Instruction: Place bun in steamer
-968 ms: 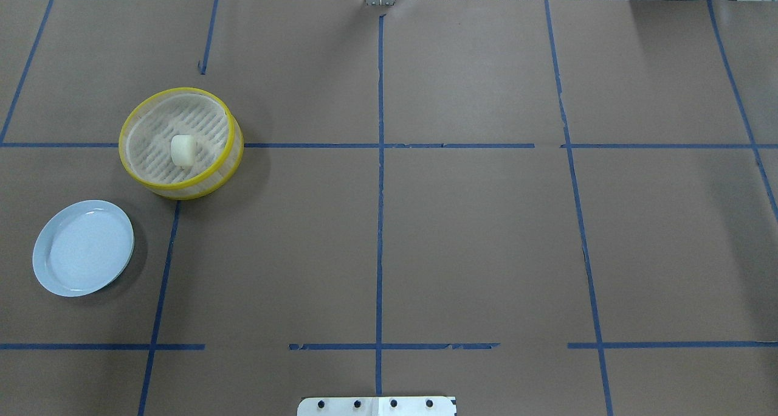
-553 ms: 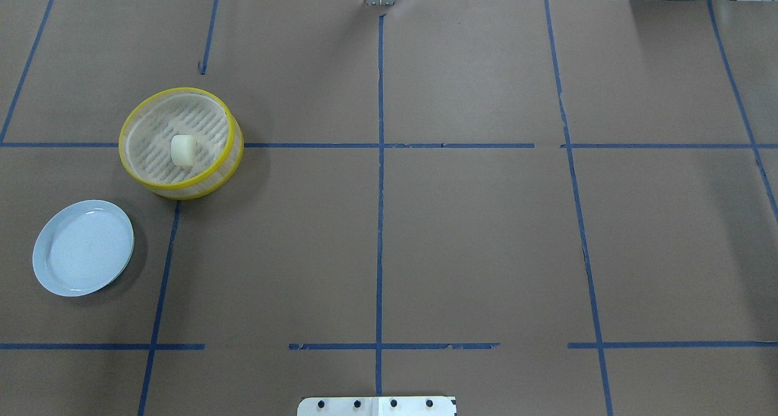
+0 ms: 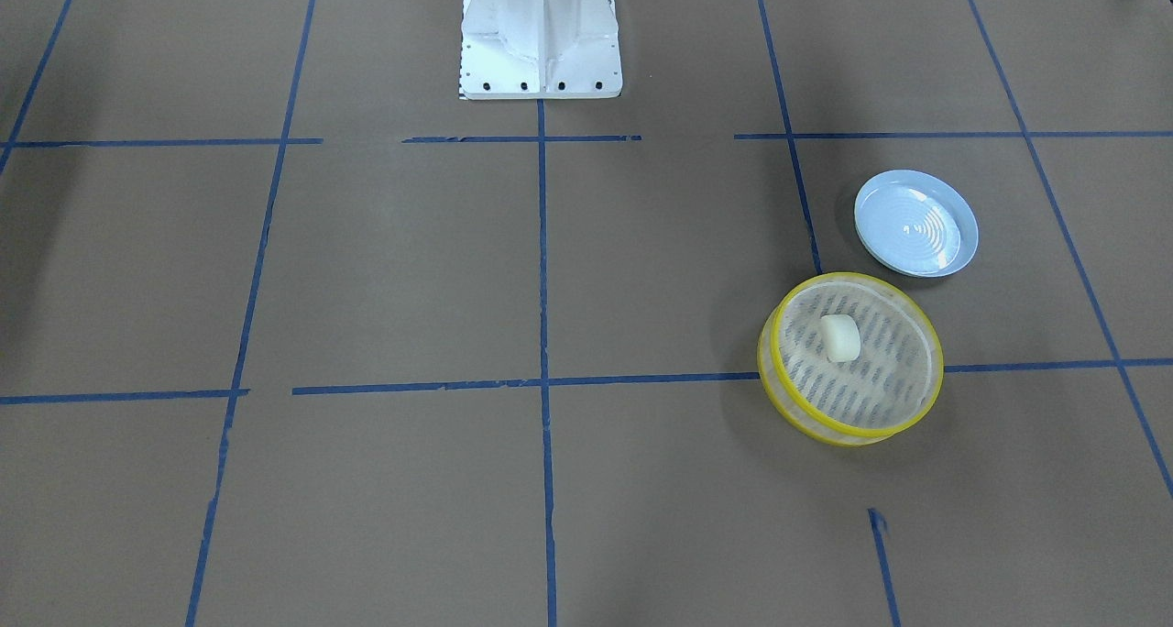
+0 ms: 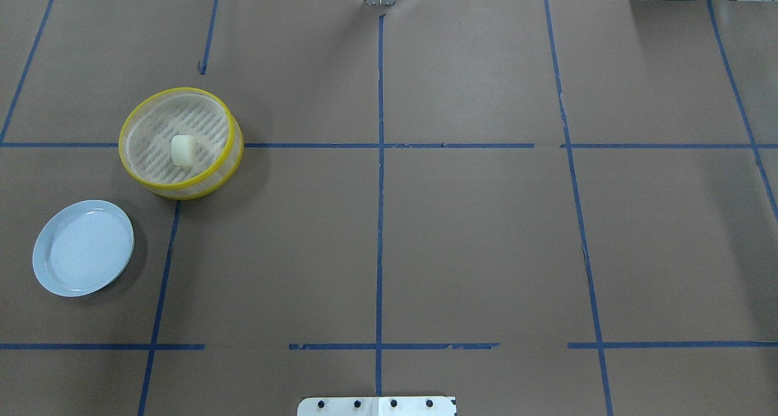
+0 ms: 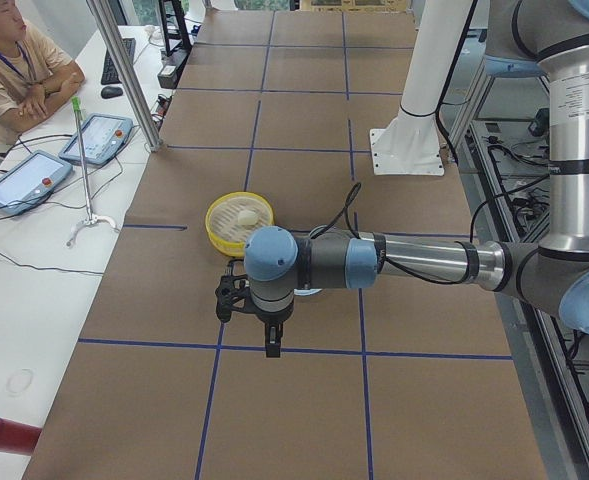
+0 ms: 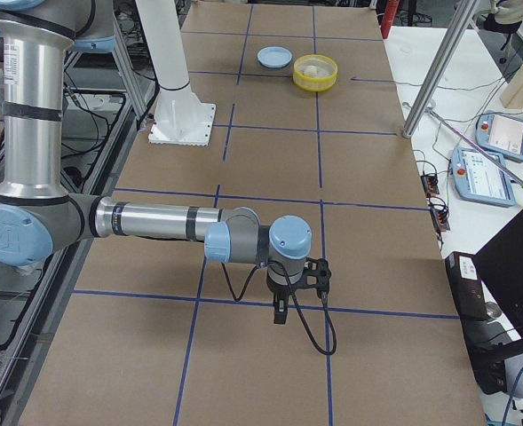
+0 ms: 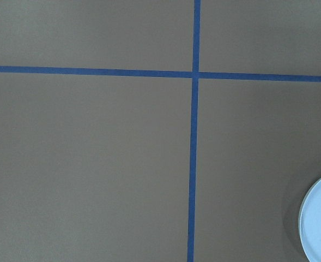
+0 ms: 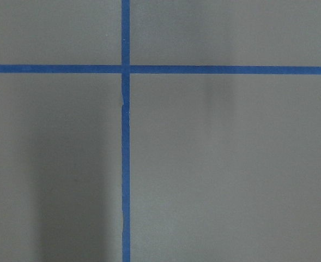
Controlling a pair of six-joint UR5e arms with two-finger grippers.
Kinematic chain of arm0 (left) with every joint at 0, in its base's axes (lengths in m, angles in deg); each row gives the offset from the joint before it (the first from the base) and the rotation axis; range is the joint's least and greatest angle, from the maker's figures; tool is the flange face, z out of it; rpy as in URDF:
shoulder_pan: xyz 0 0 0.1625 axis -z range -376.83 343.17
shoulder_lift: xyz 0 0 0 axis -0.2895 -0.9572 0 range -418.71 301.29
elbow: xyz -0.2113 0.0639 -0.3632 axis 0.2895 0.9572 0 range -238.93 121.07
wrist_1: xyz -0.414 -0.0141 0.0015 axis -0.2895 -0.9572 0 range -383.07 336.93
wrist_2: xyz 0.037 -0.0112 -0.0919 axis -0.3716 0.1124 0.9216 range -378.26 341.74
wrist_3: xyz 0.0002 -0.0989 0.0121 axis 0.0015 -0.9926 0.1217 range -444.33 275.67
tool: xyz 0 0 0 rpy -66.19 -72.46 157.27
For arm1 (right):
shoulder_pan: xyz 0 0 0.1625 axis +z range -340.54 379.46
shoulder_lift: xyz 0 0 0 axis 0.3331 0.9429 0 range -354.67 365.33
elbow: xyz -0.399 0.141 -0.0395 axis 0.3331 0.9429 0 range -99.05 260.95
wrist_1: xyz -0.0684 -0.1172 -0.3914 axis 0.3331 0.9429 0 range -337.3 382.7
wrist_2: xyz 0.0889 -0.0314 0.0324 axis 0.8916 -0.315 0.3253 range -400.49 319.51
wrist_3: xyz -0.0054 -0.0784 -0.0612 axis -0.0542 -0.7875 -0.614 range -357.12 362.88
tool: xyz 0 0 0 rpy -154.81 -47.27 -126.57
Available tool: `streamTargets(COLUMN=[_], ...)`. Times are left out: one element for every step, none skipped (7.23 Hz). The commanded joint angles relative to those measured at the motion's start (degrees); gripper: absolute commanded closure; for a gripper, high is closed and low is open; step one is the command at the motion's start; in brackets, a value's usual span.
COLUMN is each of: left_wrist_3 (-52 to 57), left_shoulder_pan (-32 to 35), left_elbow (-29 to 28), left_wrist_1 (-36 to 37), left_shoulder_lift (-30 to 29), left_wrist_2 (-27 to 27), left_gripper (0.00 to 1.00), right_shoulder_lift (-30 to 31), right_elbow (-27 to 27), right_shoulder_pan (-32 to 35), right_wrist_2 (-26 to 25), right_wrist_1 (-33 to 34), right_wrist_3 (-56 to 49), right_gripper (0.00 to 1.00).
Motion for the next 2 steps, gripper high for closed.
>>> streamTargets(left_wrist_3=[-2.9,-2.9], left_shoulder_pan=[-0.1,-0.1], left_elbow=[-0.4,-0.3], left_wrist_1=[0.0,0.1], left_shoulder_lift=[-0.9,-1.0], left_wrist_2=[-0.1,-0.1], left_gripper=[0.0,0.0], right_shoulder_lift=[0.0,0.0], right_elbow=[0.0,0.0], right_shoulder_pan=[0.0,0.0], right_wrist_2=[0.0,0.0], right_wrist_1=[0.0,0.0], right_wrist_3=[0.0,0.0], right_gripper=[0.0,0.0])
